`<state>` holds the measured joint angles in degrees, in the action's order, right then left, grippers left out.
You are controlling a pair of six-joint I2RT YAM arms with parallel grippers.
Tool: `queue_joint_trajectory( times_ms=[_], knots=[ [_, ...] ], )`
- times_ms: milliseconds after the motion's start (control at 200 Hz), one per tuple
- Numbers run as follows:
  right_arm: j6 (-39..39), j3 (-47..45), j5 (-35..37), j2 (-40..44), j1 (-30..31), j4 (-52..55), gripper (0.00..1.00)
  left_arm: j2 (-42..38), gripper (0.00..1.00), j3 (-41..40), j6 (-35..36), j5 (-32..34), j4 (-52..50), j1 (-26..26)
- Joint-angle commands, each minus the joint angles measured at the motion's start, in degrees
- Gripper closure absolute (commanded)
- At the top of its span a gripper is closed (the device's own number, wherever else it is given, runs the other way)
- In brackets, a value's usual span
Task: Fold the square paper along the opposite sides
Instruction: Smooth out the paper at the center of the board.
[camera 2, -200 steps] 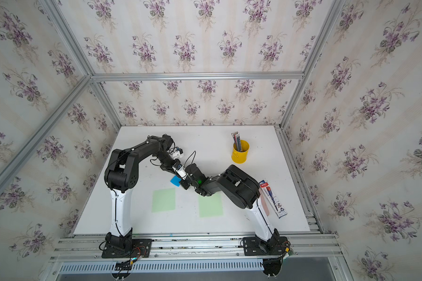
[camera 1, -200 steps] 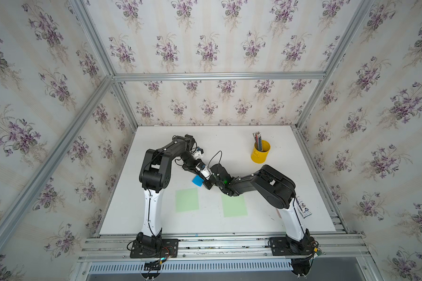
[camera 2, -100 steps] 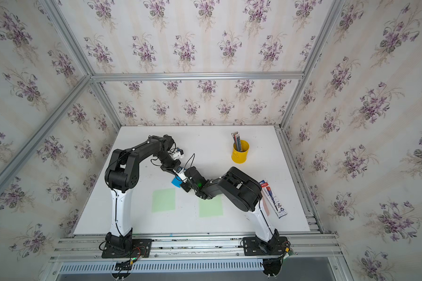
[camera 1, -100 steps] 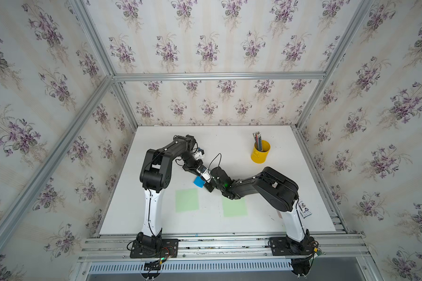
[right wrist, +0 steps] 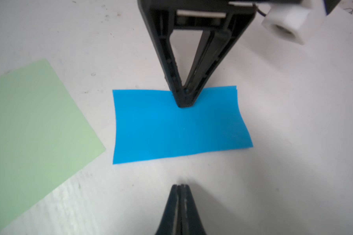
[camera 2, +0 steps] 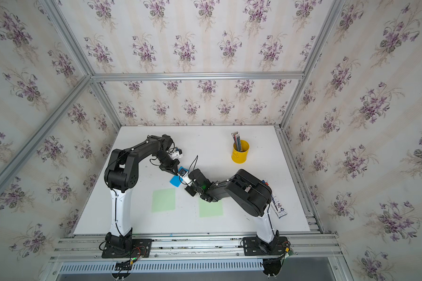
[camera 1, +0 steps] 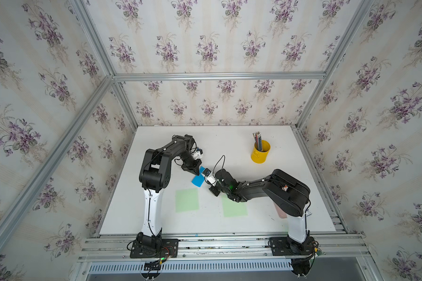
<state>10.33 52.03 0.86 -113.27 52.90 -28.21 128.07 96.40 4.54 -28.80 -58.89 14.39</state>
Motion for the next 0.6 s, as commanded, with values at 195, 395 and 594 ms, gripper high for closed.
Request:
queue_joint_trajectory(
  times_ms=[195,395,594],
  knots=[
    [-0.8,7.1,-4.4,-4.1,2.8,-0.8,1.0,-0.2,1.0,0.0,0.5,0.3,-0.3,0.1],
    [-1.1,9.6,-4.2,-7.9,3.8,2.1,1.0,-0.4,1.0,-0.2,0.5,0.6,-0.3,0.1],
    [-1.8,5.6,-2.4,-6.9,4.6,4.9,1.0,-0.7,1.0,0.1,0.6,0.9,-0.3,-0.1]
  ],
)
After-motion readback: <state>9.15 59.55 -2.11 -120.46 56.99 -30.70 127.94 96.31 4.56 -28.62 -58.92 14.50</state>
